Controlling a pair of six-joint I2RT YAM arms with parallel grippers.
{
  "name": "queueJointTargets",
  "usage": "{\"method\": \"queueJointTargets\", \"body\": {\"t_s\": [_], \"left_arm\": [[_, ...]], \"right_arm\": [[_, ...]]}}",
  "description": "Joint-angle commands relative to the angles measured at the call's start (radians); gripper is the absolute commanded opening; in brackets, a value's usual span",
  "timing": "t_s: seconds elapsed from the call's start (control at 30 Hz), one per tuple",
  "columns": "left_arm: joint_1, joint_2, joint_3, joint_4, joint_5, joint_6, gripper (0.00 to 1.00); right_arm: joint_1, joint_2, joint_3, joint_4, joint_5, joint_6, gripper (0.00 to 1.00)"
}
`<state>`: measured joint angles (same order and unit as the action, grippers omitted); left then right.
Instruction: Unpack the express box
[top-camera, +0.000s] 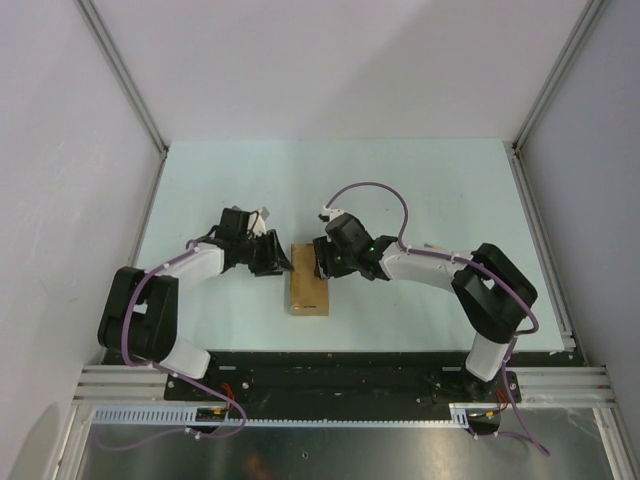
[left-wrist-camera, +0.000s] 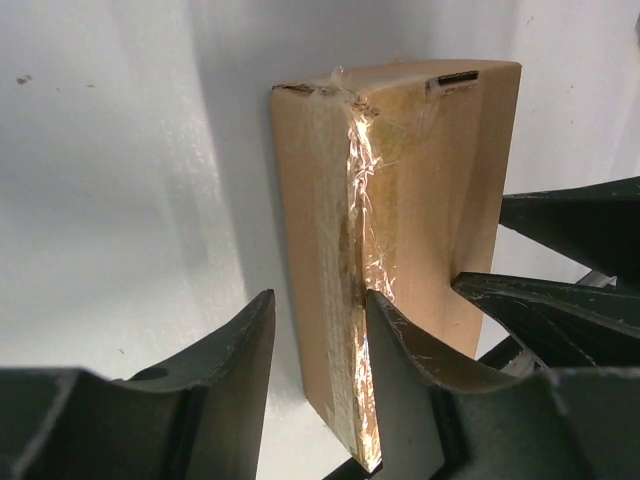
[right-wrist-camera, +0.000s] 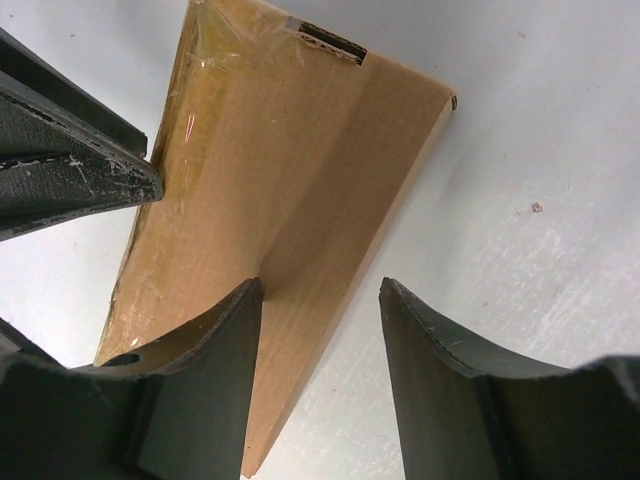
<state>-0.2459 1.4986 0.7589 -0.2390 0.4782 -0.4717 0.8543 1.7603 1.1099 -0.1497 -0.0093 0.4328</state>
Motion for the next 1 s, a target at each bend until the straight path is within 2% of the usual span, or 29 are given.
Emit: {"method": "queueJointTargets", "body": {"t_s": [0.0, 0.07, 0.13, 0.3, 0.47, 0.67, 0.8, 0.97], "left_arm": [[0.011, 0.021, -0.009, 0.021, -0.007, 0.005, 0.45], [0.020, 0.025, -0.020, 0.015, -0.026, -0.013, 0.42], [0.051, 0.028, -0.035, 0.012, -0.010, -0.028, 0.38], [0.086, 0.022, -0.044, 0.012, 0.025, -0.036, 0.37], [0.092, 0.037, -0.041, 0.015, 0.057, -0.030, 0.36], [0.118, 0.049, -0.059, 0.013, 0.031, -0.031, 0.33], [0.158, 0.055, -0.082, 0.012, 0.020, -0.042, 0.23], [0.171, 0.081, -0.087, 0.012, 0.045, -0.051, 0.20]], "right_arm": [[0.005, 0.033, 0.039, -0.027, 0.003, 0.014, 0.52], [0.002, 0.039, 0.039, -0.037, 0.005, 0.020, 0.50], [-0.003, 0.050, 0.039, -0.047, 0.003, 0.030, 0.43], [-0.020, 0.074, 0.039, -0.088, 0.003, 0.044, 0.30], [-0.032, 0.088, 0.039, -0.102, -0.006, 0.050, 0.26], [-0.046, 0.099, 0.039, -0.109, -0.009, 0.057, 0.22], [-0.054, 0.108, 0.039, -0.116, -0.021, 0.061, 0.20], [-0.061, 0.117, 0.039, -0.111, -0.032, 0.063, 0.18]]}}
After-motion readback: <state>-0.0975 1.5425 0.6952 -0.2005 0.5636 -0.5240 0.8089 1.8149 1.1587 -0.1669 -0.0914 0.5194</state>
